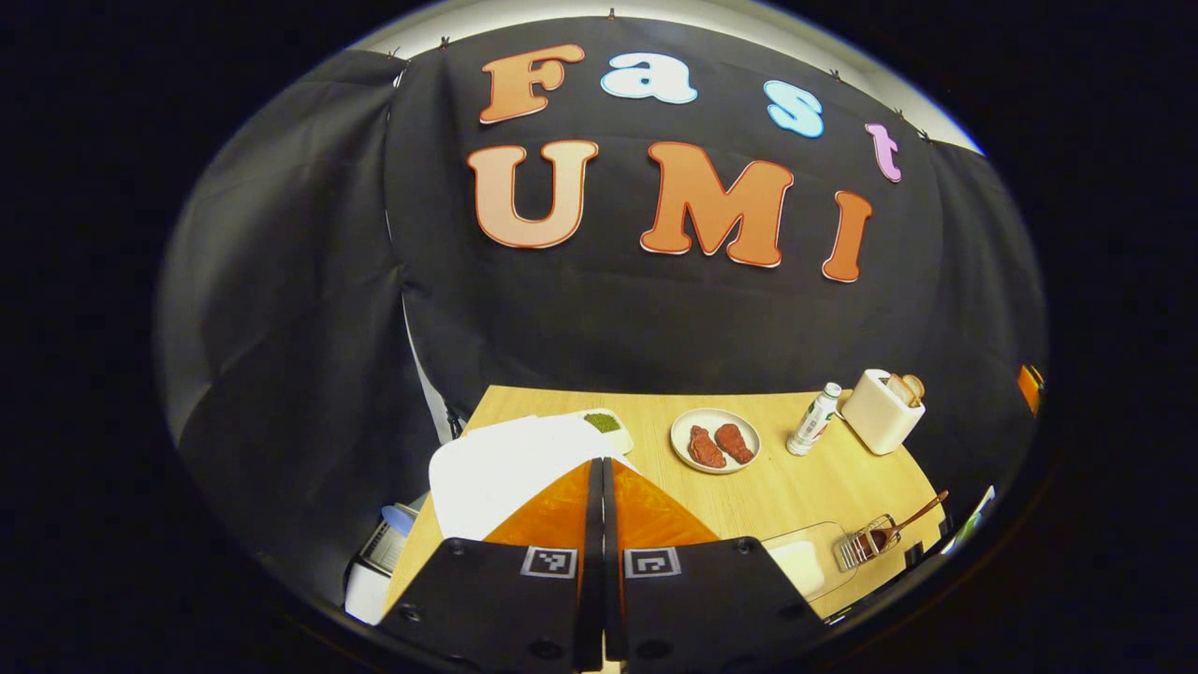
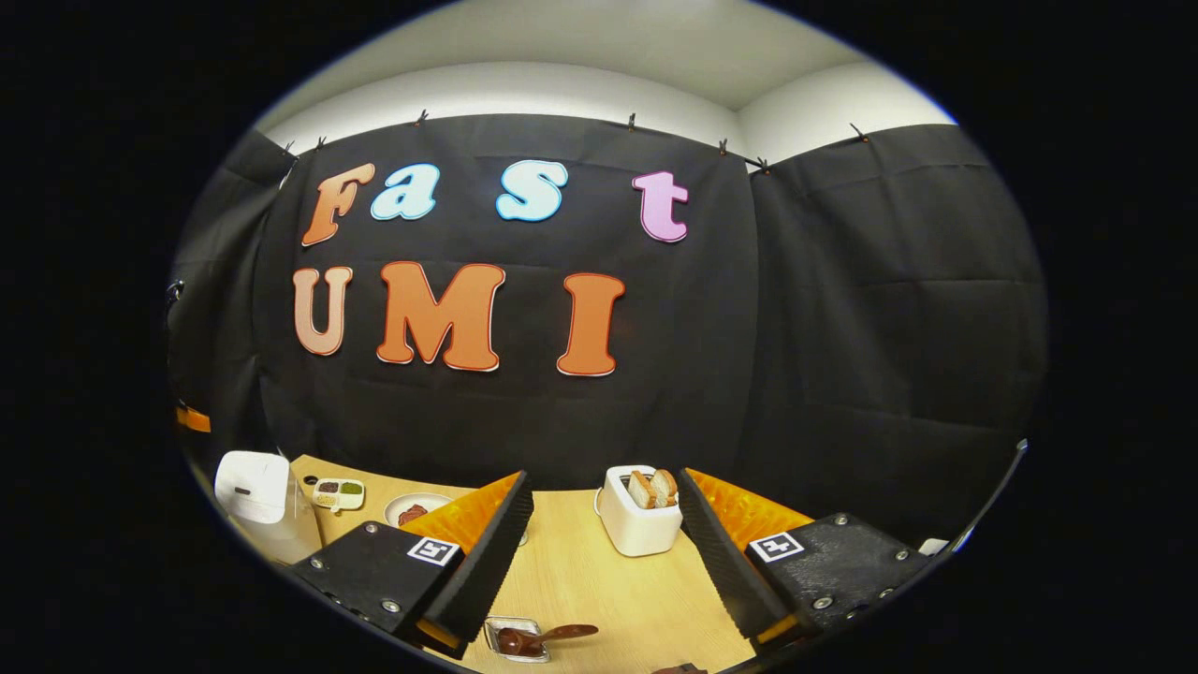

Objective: Close the left gripper, press the button to open the rice cooker; take a wooden spoon from the chopstick holder with the right hand, scoop a spoonful of rice and pour it into the rice cooker, then put the wooden spoon back into the chopstick holder.

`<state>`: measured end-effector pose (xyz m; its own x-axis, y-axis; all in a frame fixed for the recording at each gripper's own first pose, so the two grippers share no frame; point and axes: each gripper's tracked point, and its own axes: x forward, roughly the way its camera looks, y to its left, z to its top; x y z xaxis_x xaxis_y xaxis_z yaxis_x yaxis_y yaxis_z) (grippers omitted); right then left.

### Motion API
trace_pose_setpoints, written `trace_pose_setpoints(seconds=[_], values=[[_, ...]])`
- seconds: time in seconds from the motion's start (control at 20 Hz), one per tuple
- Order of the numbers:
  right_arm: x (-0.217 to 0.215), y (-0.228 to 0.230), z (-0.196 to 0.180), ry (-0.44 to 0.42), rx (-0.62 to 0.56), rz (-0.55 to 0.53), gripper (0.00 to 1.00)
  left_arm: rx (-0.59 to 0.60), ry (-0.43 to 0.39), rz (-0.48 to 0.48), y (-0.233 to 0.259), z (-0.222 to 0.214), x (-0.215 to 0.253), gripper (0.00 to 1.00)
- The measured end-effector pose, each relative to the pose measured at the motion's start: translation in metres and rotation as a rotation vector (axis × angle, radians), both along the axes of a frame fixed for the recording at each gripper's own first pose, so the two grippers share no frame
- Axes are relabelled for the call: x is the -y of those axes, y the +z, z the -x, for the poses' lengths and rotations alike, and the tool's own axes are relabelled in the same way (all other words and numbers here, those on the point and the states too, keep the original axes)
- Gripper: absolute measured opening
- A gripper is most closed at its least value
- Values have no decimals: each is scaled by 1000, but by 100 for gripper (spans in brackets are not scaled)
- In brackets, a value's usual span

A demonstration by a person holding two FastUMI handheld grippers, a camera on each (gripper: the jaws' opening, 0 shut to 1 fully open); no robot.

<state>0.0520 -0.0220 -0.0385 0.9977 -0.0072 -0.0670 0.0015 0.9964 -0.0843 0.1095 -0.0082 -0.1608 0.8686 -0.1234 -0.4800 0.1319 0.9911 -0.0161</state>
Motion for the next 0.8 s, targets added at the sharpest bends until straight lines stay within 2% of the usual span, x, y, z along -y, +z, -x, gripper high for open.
trace_pose_setpoints(seconds=[0.15,0.2,0.25,0.4,0.6,0.8], values=[[4,-7,4,-12,-20,13,96,-55,-1,-5,-31,-5,-3,5],[6,-9,5,-19,-28,18,100,-78,-1,0,-42,-6,-3,5],[8,-12,7,-24,-38,23,97,-102,1,6,-54,-7,-5,5],[13,-18,12,-37,-60,37,97,-160,34,5,-81,-7,-18,5],[19,-21,16,-57,-72,46,97,-209,55,34,-106,-8,-23,5],[22,-19,18,-61,-70,24,97,-236,66,19,-122,-9,-30,5]])
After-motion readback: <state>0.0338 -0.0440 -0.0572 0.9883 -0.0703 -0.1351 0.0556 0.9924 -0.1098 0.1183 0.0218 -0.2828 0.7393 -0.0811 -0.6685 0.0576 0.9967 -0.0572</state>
